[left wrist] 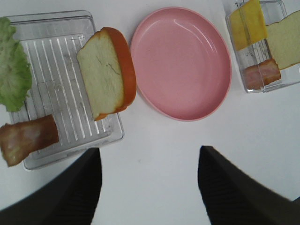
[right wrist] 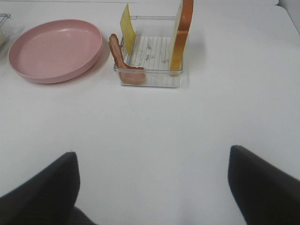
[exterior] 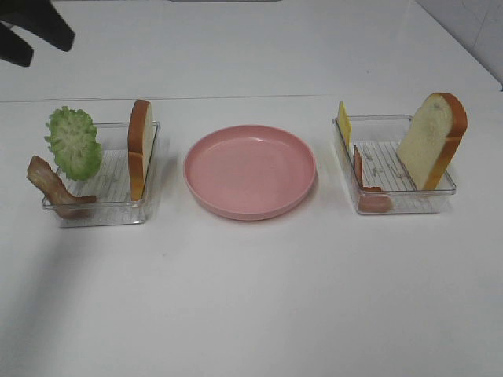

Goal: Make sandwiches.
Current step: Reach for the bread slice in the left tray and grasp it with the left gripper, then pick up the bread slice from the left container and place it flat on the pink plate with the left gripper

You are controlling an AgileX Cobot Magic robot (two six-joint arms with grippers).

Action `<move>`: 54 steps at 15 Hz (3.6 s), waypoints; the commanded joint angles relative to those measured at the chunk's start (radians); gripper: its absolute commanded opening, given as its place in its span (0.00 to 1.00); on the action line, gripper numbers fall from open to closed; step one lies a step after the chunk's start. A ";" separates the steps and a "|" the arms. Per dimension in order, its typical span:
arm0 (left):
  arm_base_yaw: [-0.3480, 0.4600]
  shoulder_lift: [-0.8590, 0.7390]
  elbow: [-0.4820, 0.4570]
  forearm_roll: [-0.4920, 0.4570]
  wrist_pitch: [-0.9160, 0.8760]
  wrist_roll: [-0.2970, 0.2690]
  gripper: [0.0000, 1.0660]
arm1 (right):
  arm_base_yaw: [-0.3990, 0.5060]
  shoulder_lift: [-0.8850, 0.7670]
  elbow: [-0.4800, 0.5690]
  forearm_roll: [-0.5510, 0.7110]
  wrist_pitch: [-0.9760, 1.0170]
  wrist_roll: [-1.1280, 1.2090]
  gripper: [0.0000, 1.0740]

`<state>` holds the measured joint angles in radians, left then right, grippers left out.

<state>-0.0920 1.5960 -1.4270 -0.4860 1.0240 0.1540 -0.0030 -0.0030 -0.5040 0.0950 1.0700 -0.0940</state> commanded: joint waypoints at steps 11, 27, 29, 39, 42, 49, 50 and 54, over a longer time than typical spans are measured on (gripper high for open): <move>-0.319 0.525 -0.516 0.547 0.235 -0.501 0.67 | -0.007 -0.014 0.002 0.004 -0.009 0.002 0.77; -0.278 0.635 -0.525 0.553 0.119 -0.535 0.23 | -0.007 -0.014 0.002 0.004 -0.009 0.002 0.77; -0.275 0.635 -0.525 0.553 0.129 -0.533 0.00 | -0.007 -0.014 0.002 0.004 -0.009 0.002 0.77; -0.275 0.421 -0.525 0.531 0.230 -0.426 0.00 | -0.007 -0.014 0.002 0.004 -0.009 0.002 0.77; -0.223 0.409 -0.525 0.326 0.186 -0.306 0.00 | -0.007 -0.014 0.002 0.004 -0.009 0.002 0.77; -0.137 0.647 -0.525 -0.409 0.031 0.076 0.00 | -0.007 -0.014 0.002 0.004 -0.009 0.002 0.77; -0.137 0.686 -0.525 -0.451 0.031 0.103 0.00 | -0.007 -0.014 0.002 0.004 -0.009 0.002 0.77; -0.148 0.810 -0.525 -0.568 -0.005 0.128 0.00 | -0.007 -0.014 0.002 0.004 -0.009 0.002 0.77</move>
<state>-0.2300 2.4060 -1.9530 -1.0150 1.0260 0.2740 -0.0030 -0.0030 -0.5040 0.0950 1.0700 -0.0940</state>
